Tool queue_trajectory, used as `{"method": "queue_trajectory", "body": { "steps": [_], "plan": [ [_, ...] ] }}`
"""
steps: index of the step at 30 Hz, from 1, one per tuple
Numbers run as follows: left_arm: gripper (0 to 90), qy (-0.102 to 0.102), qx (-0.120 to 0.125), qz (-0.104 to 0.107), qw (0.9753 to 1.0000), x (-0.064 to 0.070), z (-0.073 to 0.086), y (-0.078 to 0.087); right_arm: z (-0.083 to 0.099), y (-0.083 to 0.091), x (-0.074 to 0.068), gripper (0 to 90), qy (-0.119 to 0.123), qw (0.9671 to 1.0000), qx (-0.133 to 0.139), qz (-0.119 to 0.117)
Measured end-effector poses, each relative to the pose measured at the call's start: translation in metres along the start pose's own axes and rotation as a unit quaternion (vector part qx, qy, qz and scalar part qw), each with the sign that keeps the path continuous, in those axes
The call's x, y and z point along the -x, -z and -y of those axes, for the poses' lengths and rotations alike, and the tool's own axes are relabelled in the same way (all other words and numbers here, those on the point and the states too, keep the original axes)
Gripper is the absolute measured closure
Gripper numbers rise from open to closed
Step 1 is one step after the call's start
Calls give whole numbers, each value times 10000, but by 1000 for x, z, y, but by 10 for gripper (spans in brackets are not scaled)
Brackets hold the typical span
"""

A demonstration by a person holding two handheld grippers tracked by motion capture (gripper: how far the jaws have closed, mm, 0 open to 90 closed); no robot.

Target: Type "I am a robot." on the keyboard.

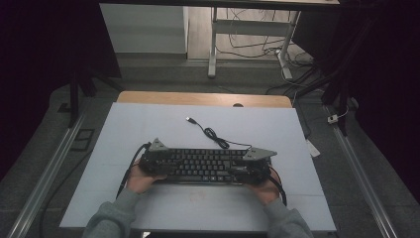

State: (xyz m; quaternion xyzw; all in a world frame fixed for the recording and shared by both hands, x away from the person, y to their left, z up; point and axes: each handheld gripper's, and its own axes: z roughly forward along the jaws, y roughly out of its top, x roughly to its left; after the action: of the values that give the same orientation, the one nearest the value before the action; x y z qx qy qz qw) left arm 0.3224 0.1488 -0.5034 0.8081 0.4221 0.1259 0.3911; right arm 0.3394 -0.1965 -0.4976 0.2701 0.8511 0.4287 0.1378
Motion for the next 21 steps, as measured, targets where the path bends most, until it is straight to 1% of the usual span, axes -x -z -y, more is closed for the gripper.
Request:
{"method": "queue_trajectory", "body": {
  "steps": [6, 10, 15, 21],
  "plan": [
    [385, -63, -16, 3, 10000, 1, 7, 12, 0, 0, 1, 513, 0, 10000, -18, 16],
    [373, -76, 31, 29, 10000, 0, 13, 20, 0, 0, 1, 511, -10, 10000, -9, 16],
    [363, -58, 29, -31, 10000, 0, 22, 29, 0, 1, 2, 510, -23, 10000, 5, 44],
    [360, -58, 9, -91, 9999, -2, 31, 34, 0, 2, 3, 510, -16, 10000, 4, 51]
  ]
}}
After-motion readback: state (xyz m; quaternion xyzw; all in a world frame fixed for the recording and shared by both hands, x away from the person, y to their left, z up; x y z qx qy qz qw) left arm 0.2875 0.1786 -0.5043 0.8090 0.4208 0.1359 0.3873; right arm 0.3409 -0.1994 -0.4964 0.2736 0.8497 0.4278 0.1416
